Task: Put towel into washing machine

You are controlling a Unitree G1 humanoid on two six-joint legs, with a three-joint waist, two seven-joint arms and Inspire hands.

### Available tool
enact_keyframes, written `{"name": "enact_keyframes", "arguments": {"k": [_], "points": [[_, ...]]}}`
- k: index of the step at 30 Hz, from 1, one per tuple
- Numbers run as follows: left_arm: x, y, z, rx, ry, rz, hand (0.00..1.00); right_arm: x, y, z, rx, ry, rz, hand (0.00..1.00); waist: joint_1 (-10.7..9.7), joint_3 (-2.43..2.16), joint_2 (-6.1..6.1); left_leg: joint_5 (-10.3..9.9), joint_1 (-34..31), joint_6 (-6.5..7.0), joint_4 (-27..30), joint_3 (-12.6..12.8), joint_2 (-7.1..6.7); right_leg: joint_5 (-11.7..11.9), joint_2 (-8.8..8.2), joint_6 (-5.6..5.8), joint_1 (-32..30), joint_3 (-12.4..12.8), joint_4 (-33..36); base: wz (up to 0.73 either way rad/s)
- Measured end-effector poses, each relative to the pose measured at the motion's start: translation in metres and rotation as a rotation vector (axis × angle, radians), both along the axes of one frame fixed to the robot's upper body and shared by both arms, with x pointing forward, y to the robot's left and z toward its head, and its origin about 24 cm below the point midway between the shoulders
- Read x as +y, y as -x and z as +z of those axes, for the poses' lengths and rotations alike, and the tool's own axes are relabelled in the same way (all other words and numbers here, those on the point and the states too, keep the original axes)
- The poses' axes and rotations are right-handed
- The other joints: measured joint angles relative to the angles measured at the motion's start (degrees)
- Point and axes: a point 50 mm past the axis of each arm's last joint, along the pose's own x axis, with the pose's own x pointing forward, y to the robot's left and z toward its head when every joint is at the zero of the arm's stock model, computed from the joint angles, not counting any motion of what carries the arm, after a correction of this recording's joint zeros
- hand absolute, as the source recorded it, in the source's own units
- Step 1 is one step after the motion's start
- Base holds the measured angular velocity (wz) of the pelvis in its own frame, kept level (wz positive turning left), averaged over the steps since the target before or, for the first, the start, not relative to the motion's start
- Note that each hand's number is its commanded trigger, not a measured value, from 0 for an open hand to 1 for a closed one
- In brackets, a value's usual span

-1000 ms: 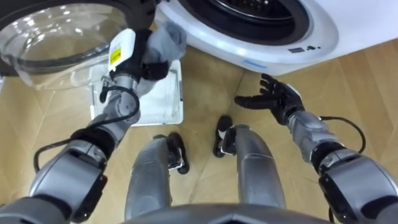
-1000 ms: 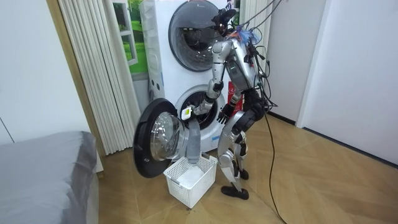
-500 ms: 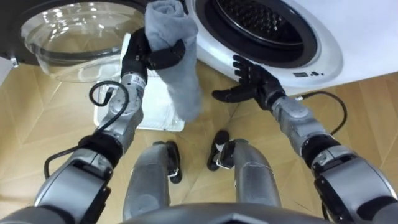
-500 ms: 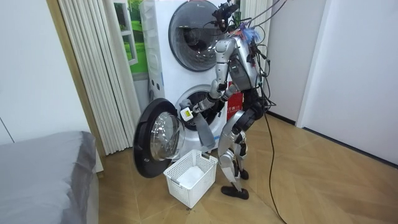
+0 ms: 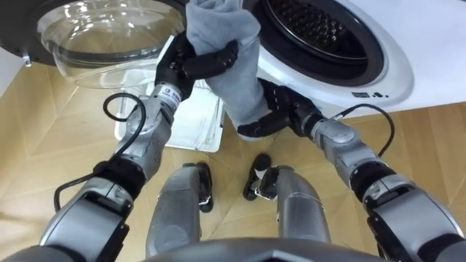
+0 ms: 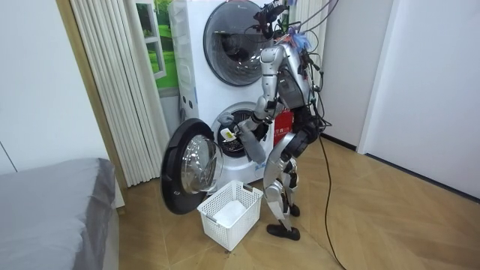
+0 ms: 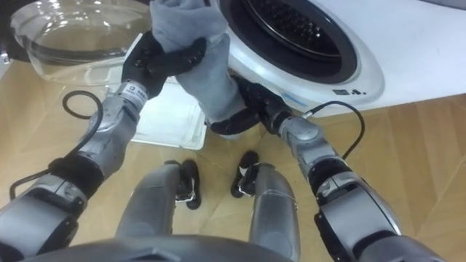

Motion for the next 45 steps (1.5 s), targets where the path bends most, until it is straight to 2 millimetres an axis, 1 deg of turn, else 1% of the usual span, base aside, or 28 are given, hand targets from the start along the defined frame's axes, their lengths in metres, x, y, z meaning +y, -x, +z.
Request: {"name": "enact_keyframes", "arguments": {"k": [1,6,8,9,10,15,17,19,24,27,28,29,34,36,39,40,42,44,45], "points": [[-0.001,0.0,0.0,0.006,0.017,-0.014,1.0,-0.001,0.0,0.0,0.002,-0.001,0.006,0.0,0.0,0.02,0.4,0.03,0.0,-0.05,-0.12,-0.33,0.01,0.24,0.09,0.03,0.25,-0.28,-0.33,0.07],[-0.004,0.001,-0.003,0.034,0.056,-0.053,1.0,-0.001,0.002,-0.001,0.011,0.006,0.039,0.0,0.59,0.01,1.12,0.12,-0.03,-0.21,-0.39,-0.49,0.0,0.29,0.1,0.02,0.17,-0.42,-0.31,0.01],[-0.003,0.002,-0.005,0.061,0.113,-0.05,1.0,0.001,0.003,-0.001,0.009,0.016,0.058,0.0,0.67,-0.04,1.35,0.2,-0.03,-0.34,-0.58,-0.63,-0.06,0.28,0.05,0.02,0.07,-0.47,-0.23,0.0],[-0.002,0.002,-0.005,0.078,0.161,-0.037,1.0,0.003,0.002,0.001,0.002,0.012,0.066,0.8,0.69,-0.04,1.36,0.27,-0.04,-0.44,-0.76,-0.64,-0.08,0.29,0.05,0.01,-0.06,-0.44,-0.18,0.0],[-0.002,0.002,-0.005,0.09,0.21,-0.027,1.0,0.003,0.001,0.002,-0.003,0.01,0.068,1.0,0.81,-0.05,1.39,0.32,-0.11,-0.52,-0.82,-0.64,-0.07,0.28,0.05,0.0,-0.21,-0.43,-0.09,0.0],[-0.007,0.003,-0.006,0.134,0.388,-0.005,1.0,0.003,0.0,0.002,-0.001,0.013,0.065,1.0,0.62,-0.09,1.36,0.43,-0.1,-0.61,-1.02,-0.77,-0.16,0.28,-0.01,-0.01,-0.18,-0.48,-0.02,0.01],[-0.009,0.005,-0.01,0.162,0.449,-0.006,1.0,0.002,0.001,0.001,0.007,0.015,0.061,1.0,0.59,-0.09,1.36,0.44,-0.13,-0.6,-1.06,-0.77,-0.22,0.27,-0.01,-0.01,-0.18,-0.46,-0.15,0.0],[-0.01,0.011,-0.016,0.203,0.518,0.001,1.0,0.001,0.002,-0.001,0.027,0.021,0.054,1.0,-0.06,-0.13,1.29,0.46,-0.12,-0.56,-1.25,-0.77,-0.26,0.28,-0.02,-0.01,-0.19,-0.44,-0.26,0.0],[-0.011,0.016,-0.022,0.247,0.581,0.002,1.0,0.002,0.005,-0.005,0.061,0.032,0.054,1.0,-0.79,-0.18,1.21,0.69,-0.24,-0.71,-1.8,-0.77,-0.36,0.28,-0.02,-0.02,-0.4,-0.37,-0.5,0.0],[-0.011,0.017,-0.022,0.251,0.602,-0.003,1.0,0.004,0.005,-0.005,0.065,0.024,0.052,1.0,-0.93,-0.28,1.05,0.78,-0.27,-0.81,-1.85,-0.76,-0.13,0.37,0.38,-0.18,-0.19,-0.39,-1.27,-0.03],[-0.01,0.016,-0.022,0.253,0.615,0.005,0.3,0.006,0.005,-0.005,0.065,0.018,0.049,1.0,-1.03,-0.33,0.97,0.78,-0.28,-0.81,-1.75,-0.76,-0.07,0.38,0.38,-0.18,-0.19,-0.47,-1.21,0.0],[-0.01,0.016,-0.022,0.253,0.617,0.007,0.0,0.005,0.004,-0.005,0.064,0.017,0.049,1.0,-1.27,-0.34,0.96,0.78,-0.28,-0.82,-1.75,-0.76,-0.07,0.38,0.39,-0.19,-0.19,-0.48,-1.21,0.0],[-0.006,0.018,-0.024,0.26,0.635,0.028,0.0,0.003,0.004,-0.004,0.061,0.024,0.032,1.0,-1.39,-0.39,1.06,0.79,-0.27,-0.82,-1.6,-0.82,-0.07,0.39,0.4,-0.19,-0.11,-0.49,-1.18,0.0],[-0.006,0.019,-0.026,0.271,0.636,0.028,0.0,-0.002,0.006,-0.007,0.068,0.031,0.003,1.0,-1.08,-0.56,1.35,0.83,-0.13,-0.85,-1.55,-1.05,-0.1,0.39,0.39,-0.2,0.13,-0.64,-1.2,0.02],[-0.002,0.022,-0.029,0.287,0.644,0.054,0.0,-0.007,0.011,-0.011,0.082,0.025,-0.042,1.0,0.13,-0.67,1.55,0.9,0.67,-0.91,-1.87,-0.65,-0.13,0.4,0.3,-0.23,0.49,-0.38,-0.94,-0.03],[0.0,0.022,-0.031,0.291,0.647,0.069,0.0,-0.009,0.012,-0.012,0.087,0.021,-0.053,1.0,0.67,-0.72,1.79,0.95,0.67,-0.96,-1.9,-0.65,-0.12,0.47,0.32,-0.34,0.5,-0.38,-0.98,-0.04],[0.003,0.022,-0.033,0.303,0.646,0.105,0.0,-0.013,0.014,-0.015,0.099,0.03,-0.08,1.0,1.56,-0.67,2.14,1.06,0.65,-1.07,-2.06,-0.68,-0.16,0.54,0.33,-0.46,0.44,-0.39,-0.99,0.02],[0.007,0.024,-0.036,0.323,0.647,0.151,0.0,-0.019,0.018,-0.02,0.126,0.056,-0.115,1.0,2.04,-0.67,2.46,1.46,0.69,-1.11,-2.63,-0.81,-0.42,0.57,0.17,-0.51,0.42,-0.45,-1.11,0.09],[0.01,0.026,-0.039,0.338,0.64,0.18,0.0,-0.023,0.022,-0.024,0.15,0.069,-0.135,1.0,2.47,-0.67,2.64,1.99,0.8,-1.09,-3.39,-0.93,-0.87,0.57,-0.14,-0.51,0.39,-0.46,-1.32,0.14]]}}
